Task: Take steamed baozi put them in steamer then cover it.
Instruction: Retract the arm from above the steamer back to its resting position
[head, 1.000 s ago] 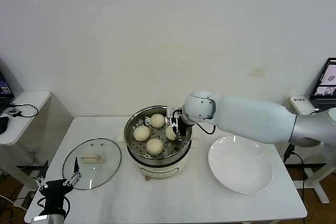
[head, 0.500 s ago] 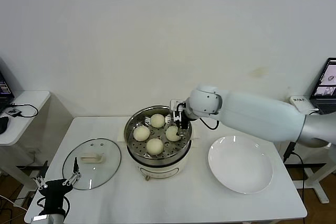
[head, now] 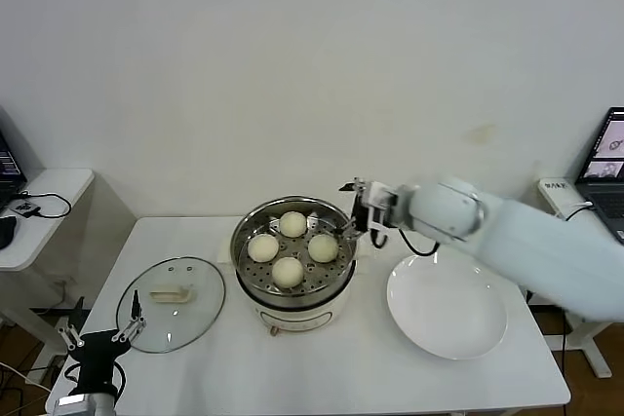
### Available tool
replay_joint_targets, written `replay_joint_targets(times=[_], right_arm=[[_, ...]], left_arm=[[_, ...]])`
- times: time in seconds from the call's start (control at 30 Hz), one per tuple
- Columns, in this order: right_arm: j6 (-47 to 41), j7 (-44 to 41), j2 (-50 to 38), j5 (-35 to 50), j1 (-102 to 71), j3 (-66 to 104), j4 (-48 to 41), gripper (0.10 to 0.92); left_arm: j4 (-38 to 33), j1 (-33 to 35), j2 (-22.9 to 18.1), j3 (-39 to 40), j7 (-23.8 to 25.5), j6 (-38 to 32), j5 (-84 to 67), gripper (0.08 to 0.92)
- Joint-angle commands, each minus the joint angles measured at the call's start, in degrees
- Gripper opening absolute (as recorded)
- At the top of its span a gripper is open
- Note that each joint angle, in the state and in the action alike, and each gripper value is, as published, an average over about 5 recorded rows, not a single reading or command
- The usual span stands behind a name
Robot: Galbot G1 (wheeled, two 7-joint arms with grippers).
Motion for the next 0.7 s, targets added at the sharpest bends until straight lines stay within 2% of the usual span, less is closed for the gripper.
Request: replay_joint_targets(times=[0.03,0.2,0.33,0.5,0.7], right_arm=[[30.6,13.4,3.6,-12.2,-61.0,52.2,6.4,0.823],[36.8,9.6,17.2,-14.4,-73.2,66.6,4.8,0.823],[39.5,7.7,24.7,-14.8,-77.5,73.0,3.1,0.823],[40.9,7.1,29.6,-15.4,-80.0,77.1,1.5,0.823],[41.6,7.1,32.1,-16.8,-80.0,78.6,-0.5,0.823]], left_arm=[[3.8,-1.3,1.1,-0.4,-1.0,0.3,9.9,0.823],[7.5,-2.8,3.2,0.0,-1.5,-0.4,24.3,0.823],[11.4,-4.6,5.0,-1.2,-2.1,-3.2,43.0,0.823],[15.1,-3.9,7.9,-2.2,-1.8,-5.1,64.7,0.823],[19.3,-2.5,10.1,-1.9,-0.5,-4.9,78.4,0.823]])
